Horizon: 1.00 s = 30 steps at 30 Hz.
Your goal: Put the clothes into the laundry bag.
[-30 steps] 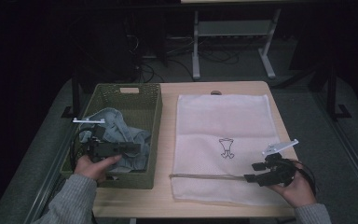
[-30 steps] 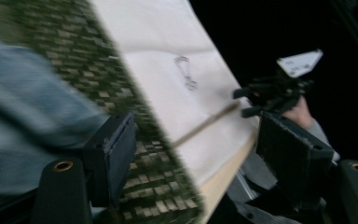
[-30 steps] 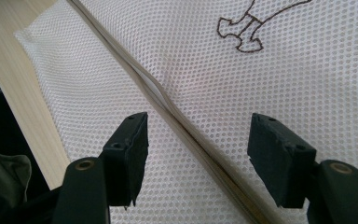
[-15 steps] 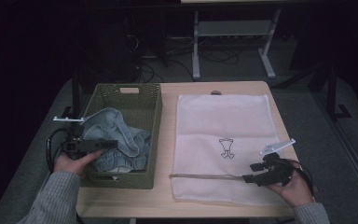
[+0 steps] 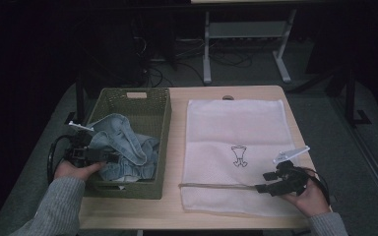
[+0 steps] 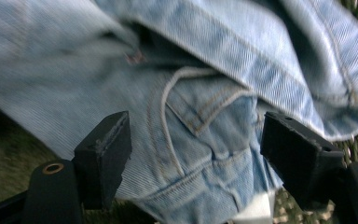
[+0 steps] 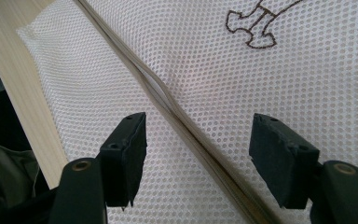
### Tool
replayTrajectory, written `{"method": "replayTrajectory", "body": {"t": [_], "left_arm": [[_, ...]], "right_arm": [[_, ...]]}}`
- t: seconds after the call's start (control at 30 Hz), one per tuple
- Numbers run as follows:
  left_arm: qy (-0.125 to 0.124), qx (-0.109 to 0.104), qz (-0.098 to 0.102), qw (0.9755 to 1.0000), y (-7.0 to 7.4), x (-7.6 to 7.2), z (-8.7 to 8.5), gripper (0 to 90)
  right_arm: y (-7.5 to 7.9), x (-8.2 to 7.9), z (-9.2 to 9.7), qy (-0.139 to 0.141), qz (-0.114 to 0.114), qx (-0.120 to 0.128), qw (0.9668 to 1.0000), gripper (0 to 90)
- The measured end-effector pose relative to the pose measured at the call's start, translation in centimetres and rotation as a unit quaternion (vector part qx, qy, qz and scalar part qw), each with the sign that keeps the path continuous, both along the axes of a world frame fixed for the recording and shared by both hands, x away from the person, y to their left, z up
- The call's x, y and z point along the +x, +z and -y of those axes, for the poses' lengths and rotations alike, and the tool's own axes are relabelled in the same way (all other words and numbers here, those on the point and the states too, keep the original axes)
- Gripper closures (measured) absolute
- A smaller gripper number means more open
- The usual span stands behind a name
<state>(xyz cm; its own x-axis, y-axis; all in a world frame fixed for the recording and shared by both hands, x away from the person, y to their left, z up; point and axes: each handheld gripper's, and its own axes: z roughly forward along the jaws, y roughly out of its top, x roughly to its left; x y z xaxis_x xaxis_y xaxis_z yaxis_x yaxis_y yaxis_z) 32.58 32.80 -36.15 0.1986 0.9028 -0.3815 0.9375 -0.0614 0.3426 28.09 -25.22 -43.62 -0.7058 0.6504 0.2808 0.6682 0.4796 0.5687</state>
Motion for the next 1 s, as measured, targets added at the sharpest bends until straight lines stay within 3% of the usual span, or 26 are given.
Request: {"method": "replayTrajectory", "body": {"t": [0.1,0.23,0.33,0.43,0.47,0.5,0.57,0.7,0.73,0.8,0.87,0.93,1.0], "left_arm": [[-0.016,0.006,-0.024,0.9996,-0.7,0.3,0.5,23.9],[-0.03,0.017,-0.033,0.9988,-1.1,0.8,0.9,24.4],[-0.055,0.033,-0.042,0.997,-1.6,1.6,1.6,37.1],[-0.07,0.052,-0.046,0.9951,-1.9,2.0,2.0,57.1],[-0.077,0.063,-0.05,0.9938,-2.0,2.2,2.1,57.1],[-0.082,0.067,-0.047,0.9933,-1.8,2.4,2.3,65.4],[-0.089,0.072,-0.044,0.9925,-1.6,2.5,2.5,70.9],[-0.082,0.047,-0.029,0.9951,-0.8,2.8,2.0,75.6],[-0.069,0.029,-0.013,0.9971,-0.1,2.9,1.6,75.8],[-0.05,-0.006,0.019,0.9986,0.8,3.2,1.0,77.5],[-0.037,-0.014,0.042,0.9983,1.3,3.6,0.9,80.1],[-0.033,-0.016,0.051,0.998,1.5,3.9,1.0,80.7],[-0.035,-0.01,0.046,0.9983,0.8,4.7,1.8,81.1]], "right_arm": [[0.0,0.0,0.0,0.001,-0.001,-0.001,1.0,35.8],[-0.1,0.0,-0.1,0.002,-0.001,-0.002,1.0,35.8],[-0.1,0.0,-0.2,0.006,0.001,-0.004,1.0,35.8],[-0.1,0.0,-0.3,0.005,-0.001,-0.004,1.0,35.9],[-0.1,0.0,-0.3,0.006,-0.001,-0.004,1.0,35.9],[-0.1,0.0,-0.3,0.006,-0.001,-0.004,1.0,35.9],[-0.1,0.0,-0.3,0.006,0.0,-0.003,1.0,36.0],[0.0,0.0,-0.2,0.005,0.001,-0.001,1.0,36.0],[0.0,0.0,-0.1,0.003,0.002,0.0,1.0,36.1],[0.0,0.0,-0.1,0.003,0.002,0.001,1.0,36.2],[0.0,0.1,-0.2,0.004,0.003,0.001,1.0,36.2],[0.0,0.1,-0.2,0.004,0.003,0.001,1.0,36.2],[0.0,0.1,-0.2,0.004,0.003,0.001,1.0,36.2]]}}
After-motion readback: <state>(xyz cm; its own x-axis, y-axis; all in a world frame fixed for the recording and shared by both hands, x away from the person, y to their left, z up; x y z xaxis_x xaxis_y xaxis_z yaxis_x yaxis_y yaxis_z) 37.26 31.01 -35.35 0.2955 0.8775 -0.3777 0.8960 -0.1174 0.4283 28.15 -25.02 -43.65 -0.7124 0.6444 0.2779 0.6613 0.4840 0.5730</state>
